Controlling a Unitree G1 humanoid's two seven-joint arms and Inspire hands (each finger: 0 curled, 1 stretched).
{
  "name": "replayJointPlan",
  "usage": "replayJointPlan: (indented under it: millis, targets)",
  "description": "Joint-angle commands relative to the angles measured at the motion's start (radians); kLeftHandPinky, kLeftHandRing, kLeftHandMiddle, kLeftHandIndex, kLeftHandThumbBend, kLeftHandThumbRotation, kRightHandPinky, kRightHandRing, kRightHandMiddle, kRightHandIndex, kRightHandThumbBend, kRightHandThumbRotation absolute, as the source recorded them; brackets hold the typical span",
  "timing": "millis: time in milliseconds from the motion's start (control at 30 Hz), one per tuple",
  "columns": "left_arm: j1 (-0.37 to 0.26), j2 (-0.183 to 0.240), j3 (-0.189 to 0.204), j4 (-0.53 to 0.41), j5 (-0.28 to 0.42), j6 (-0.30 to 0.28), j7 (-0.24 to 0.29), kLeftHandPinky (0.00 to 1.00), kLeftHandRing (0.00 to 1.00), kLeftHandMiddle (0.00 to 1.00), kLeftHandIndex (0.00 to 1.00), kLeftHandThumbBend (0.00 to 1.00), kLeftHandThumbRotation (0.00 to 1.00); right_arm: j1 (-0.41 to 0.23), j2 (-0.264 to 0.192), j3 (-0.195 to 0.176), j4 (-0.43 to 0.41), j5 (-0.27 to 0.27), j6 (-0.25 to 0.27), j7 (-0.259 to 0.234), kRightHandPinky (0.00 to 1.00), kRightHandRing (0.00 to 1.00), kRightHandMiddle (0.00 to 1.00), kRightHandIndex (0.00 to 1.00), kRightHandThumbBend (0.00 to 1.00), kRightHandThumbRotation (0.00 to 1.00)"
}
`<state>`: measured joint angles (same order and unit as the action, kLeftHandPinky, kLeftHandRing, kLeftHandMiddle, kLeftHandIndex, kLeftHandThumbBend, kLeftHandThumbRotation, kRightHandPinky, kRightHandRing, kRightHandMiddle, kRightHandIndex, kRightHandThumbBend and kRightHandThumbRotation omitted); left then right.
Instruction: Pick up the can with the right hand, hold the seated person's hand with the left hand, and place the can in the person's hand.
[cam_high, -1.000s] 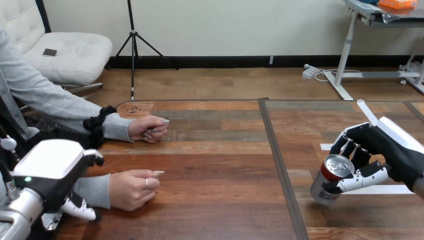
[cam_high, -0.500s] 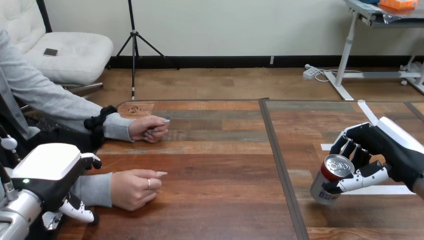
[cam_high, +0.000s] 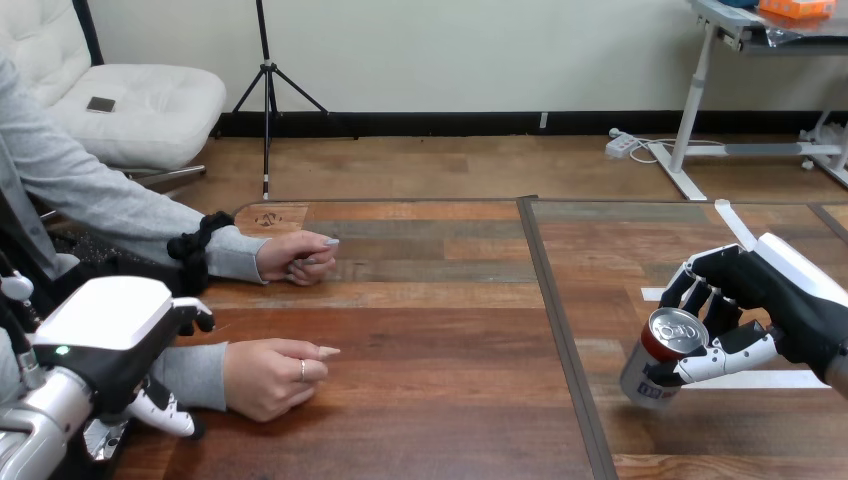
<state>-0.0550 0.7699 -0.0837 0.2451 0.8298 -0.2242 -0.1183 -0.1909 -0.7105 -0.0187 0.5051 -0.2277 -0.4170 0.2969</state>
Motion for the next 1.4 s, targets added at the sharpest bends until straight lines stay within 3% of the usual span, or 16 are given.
replayJointPlan:
  millis: [0, 133, 433, 833, 1067, 1367]
  targets:
    - [-0.076, 0.012, -0.009, 0.000, -0.024, -0.002, 0.007, 0.66, 0.72, 0.74, 0.73, 1.00, 0.20, -0.101, -0.018, -0.042, -0.006, 0.036, -0.039, -0.012, 0.27, 0.30, 0.36, 0.41, 0.85, 0.00]
    - [-0.082, 0.002, 0.000, 0.017, -0.061, -0.032, 0.019, 0.66, 0.71, 0.73, 0.72, 1.00, 0.17, -0.101, -0.018, -0.040, -0.006, 0.032, -0.036, -0.015, 0.28, 0.31, 0.37, 0.41, 0.85, 0.00]
    - [-0.112, 0.008, -0.017, 0.046, -0.090, -0.044, -0.009, 0.66, 0.71, 0.72, 0.71, 0.99, 0.14, -0.101, -0.015, -0.041, -0.009, 0.040, -0.035, -0.010, 0.30, 0.33, 0.38, 0.41, 0.85, 0.00]
    - [-0.154, 0.000, -0.053, 0.098, -0.060, -0.073, 0.065, 0.59, 0.65, 0.67, 0.66, 0.99, 0.02, -0.096, -0.014, -0.041, -0.026, 0.042, -0.010, -0.009, 0.30, 0.33, 0.38, 0.41, 0.84, 0.00]
    - [-0.187, -0.007, -0.077, 0.151, -0.057, -0.101, 0.122, 0.53, 0.60, 0.63, 0.62, 0.98, 0.00, -0.098, -0.013, -0.040, -0.015, 0.039, -0.023, -0.020, 0.29, 0.32, 0.38, 0.42, 0.85, 0.00]
    - [-0.226, -0.010, -0.115, 0.197, -0.036, -0.092, 0.139, 0.50, 0.56, 0.60, 0.60, 0.97, 0.00, -0.101, -0.015, -0.038, -0.008, 0.039, -0.030, -0.017, 0.28, 0.31, 0.36, 0.42, 0.84, 0.00]
